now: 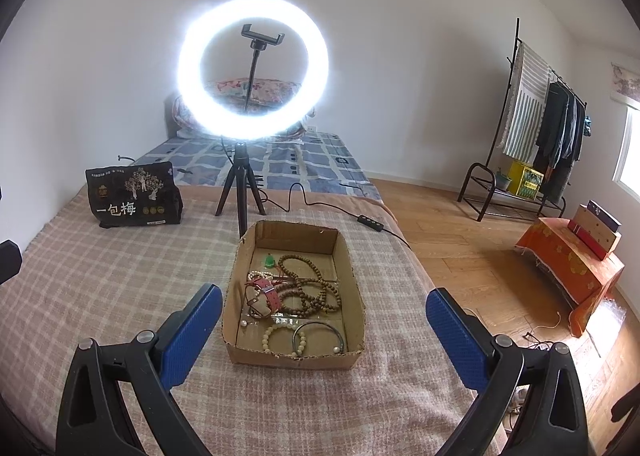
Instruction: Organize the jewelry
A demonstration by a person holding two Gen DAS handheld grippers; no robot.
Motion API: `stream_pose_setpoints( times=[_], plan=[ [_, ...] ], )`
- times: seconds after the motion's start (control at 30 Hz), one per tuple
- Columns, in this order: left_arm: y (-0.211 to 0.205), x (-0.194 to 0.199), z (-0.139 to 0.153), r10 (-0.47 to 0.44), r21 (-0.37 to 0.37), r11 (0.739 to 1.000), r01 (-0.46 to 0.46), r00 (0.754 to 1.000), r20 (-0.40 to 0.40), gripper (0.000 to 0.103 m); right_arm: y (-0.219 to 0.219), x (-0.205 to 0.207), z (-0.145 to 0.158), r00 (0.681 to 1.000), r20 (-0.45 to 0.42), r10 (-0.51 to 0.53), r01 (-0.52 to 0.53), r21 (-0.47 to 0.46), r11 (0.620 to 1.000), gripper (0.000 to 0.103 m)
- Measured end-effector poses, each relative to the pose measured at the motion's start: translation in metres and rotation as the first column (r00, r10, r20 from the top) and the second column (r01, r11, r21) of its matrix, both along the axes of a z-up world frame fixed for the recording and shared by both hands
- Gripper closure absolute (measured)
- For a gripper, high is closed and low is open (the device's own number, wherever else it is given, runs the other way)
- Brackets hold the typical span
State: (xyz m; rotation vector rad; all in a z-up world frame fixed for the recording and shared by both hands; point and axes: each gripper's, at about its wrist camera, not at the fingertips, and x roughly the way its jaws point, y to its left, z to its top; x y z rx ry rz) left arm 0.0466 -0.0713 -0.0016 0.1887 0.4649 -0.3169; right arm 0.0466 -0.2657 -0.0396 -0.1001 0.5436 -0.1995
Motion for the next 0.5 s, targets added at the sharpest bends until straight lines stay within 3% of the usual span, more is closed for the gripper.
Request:
stream_pose_setpoints(
  times=[0.5],
  plan=[
    [-0.0001,0.0006,0.0019,-0.002,-0.009,1.000,0.002,1.000,-0.006,0.000,0.0011,0.0001,-0.0006,1.000,-0.007,0.006,-0.006,-0.003,1.000,0.000]
  ],
)
